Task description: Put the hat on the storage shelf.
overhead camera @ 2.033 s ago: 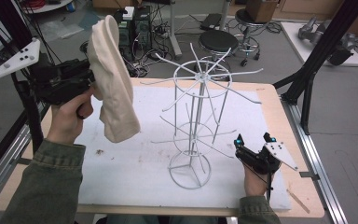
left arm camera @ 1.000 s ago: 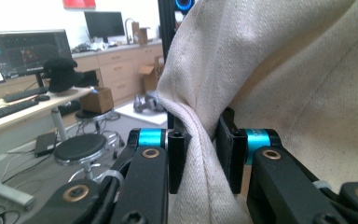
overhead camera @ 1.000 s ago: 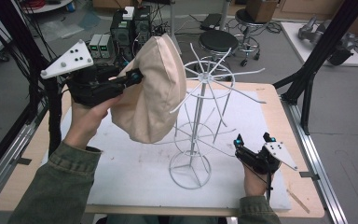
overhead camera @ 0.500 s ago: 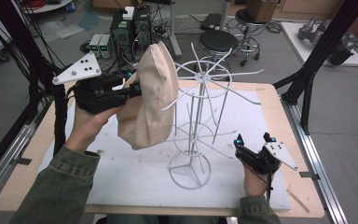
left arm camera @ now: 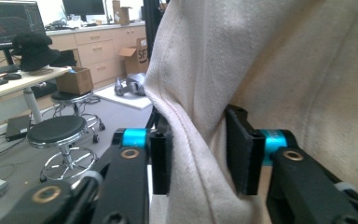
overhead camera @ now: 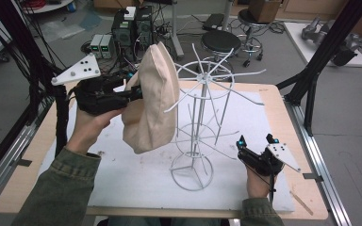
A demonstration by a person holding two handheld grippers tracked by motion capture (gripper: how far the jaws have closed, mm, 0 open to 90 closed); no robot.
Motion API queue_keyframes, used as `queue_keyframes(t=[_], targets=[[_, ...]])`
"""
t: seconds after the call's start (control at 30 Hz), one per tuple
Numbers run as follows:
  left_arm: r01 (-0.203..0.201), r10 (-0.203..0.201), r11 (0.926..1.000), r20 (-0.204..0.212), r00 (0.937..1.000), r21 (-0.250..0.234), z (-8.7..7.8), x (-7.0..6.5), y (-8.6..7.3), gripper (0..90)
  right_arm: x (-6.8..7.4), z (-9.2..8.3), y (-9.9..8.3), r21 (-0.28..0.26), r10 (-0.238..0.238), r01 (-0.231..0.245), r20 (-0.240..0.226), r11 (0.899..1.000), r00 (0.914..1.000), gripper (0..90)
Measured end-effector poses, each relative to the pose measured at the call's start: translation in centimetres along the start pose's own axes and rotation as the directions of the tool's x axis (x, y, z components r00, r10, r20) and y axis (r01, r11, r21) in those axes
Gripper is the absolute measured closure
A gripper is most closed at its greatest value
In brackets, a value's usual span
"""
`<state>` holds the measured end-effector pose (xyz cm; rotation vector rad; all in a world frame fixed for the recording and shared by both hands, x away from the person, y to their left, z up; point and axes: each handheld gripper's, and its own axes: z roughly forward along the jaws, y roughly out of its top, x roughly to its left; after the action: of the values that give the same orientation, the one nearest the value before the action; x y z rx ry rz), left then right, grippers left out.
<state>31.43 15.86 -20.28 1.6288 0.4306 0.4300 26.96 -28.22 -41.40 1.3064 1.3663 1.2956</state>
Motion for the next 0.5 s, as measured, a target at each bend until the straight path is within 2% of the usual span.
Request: queue_keyframes(t=[0.17, 0.3, 0.4, 0.5], targets=[[0.015, -0.014, 0.9998, 0.02, 0.9997, -0.011, -0.04, 0.21, -0.01, 58.3, -0.01, 0.01, 0.0, 0.003, 0.002, -0.002, 0.001, 1.0, 1.0, 3.7], [0.035, -0.033, 0.9983, 0.035, 0.9988, -0.046, -0.31, 0.45, -0.05, 44.5, -0.04, 0.0, -0.01, 0.003, 0.002, -0.002, 0.003, 1.0, 1.0, 3.7], [0.046, -0.043, 0.9962, 0.045, 0.9981, -0.074, -0.54, 0.64, -0.14, 38.9, -0.04, 0.0, 0.0, 0.003, 0.003, -0.003, 0.003, 1.0, 1.0, 3.7], [0.038, -0.034, 0.9967, 0.056, 0.9979, -0.072, -0.63, 0.64, -0.35, 28.8, 0.02, -0.04, 0.0, -0.001, 0.0, 0.0, 0.001, 1.0, 1.0, 3.7]])
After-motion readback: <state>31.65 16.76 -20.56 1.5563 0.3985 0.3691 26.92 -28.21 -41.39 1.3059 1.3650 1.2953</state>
